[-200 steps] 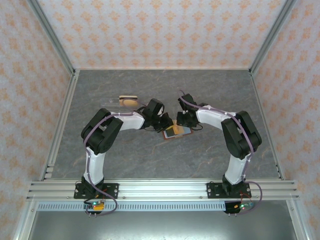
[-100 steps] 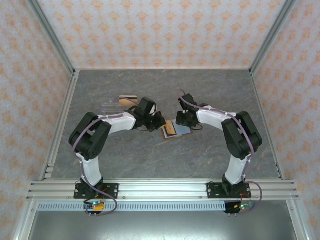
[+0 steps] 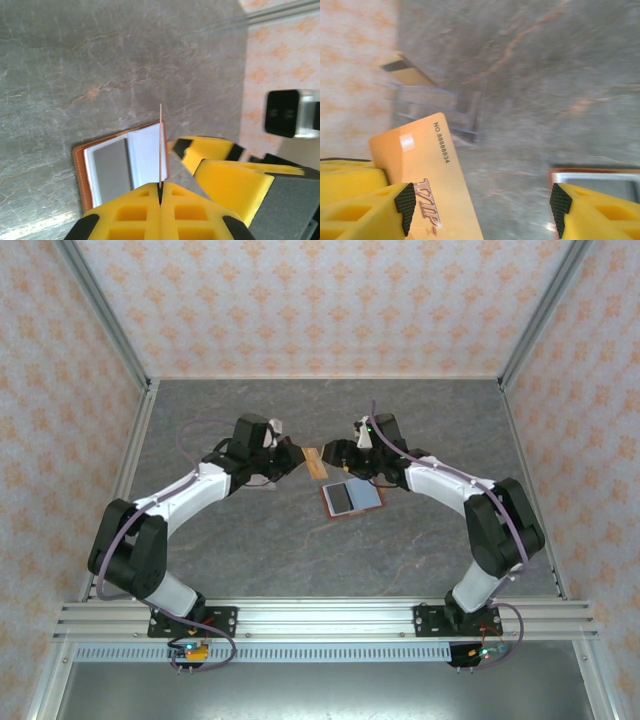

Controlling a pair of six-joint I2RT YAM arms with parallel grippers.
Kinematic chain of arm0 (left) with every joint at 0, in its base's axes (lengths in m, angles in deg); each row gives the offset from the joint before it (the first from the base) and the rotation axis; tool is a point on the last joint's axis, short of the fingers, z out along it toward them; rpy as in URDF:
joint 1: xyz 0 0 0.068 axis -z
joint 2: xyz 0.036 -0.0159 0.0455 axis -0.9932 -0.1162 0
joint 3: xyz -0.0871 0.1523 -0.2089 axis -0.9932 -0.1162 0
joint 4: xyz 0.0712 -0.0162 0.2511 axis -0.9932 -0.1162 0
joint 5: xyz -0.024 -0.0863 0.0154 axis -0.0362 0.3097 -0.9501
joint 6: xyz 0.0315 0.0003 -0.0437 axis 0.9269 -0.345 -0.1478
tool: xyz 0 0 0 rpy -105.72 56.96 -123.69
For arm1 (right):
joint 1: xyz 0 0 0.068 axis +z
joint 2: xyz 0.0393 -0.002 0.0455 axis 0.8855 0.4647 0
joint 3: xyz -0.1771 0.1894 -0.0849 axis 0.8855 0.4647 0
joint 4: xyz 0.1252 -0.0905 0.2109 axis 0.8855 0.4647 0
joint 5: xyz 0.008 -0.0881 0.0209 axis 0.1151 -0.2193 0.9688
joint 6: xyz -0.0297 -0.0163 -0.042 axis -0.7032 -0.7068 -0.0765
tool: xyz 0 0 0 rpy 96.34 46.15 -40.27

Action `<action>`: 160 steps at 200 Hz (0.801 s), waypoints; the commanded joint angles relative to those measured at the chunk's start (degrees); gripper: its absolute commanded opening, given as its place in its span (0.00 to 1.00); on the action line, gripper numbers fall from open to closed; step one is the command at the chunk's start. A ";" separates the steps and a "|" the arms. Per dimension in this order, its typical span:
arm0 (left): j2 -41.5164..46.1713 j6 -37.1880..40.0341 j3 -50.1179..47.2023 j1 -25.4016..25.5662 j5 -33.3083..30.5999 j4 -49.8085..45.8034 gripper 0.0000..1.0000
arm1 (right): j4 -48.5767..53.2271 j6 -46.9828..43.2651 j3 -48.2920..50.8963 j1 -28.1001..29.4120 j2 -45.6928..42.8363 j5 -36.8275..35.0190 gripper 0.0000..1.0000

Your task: Take the credit cards out of the card holder

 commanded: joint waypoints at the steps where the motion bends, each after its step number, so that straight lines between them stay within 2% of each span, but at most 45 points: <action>1: 1.68 -3.33 -2.19 -2.30 4.65 6.68 0.00 | -13.15 9.40 -1.28 -0.21 2.67 10.06 0.75; 57: 1.51 -10.16 -6.48 -5.62 8.82 16.54 0.00 | -30.88 23.32 0.17 -0.14 6.28 16.72 0.69; 88: 1.94 -11.48 -7.29 -6.26 9.21 18.23 0.00 | -31.58 24.90 0.10 -0.20 7.29 17.70 0.62; 160: 3.35 -10.97 -7.20 -6.93 8.73 17.17 0.00 | -27.73 22.67 0.55 -0.21 7.67 17.41 0.61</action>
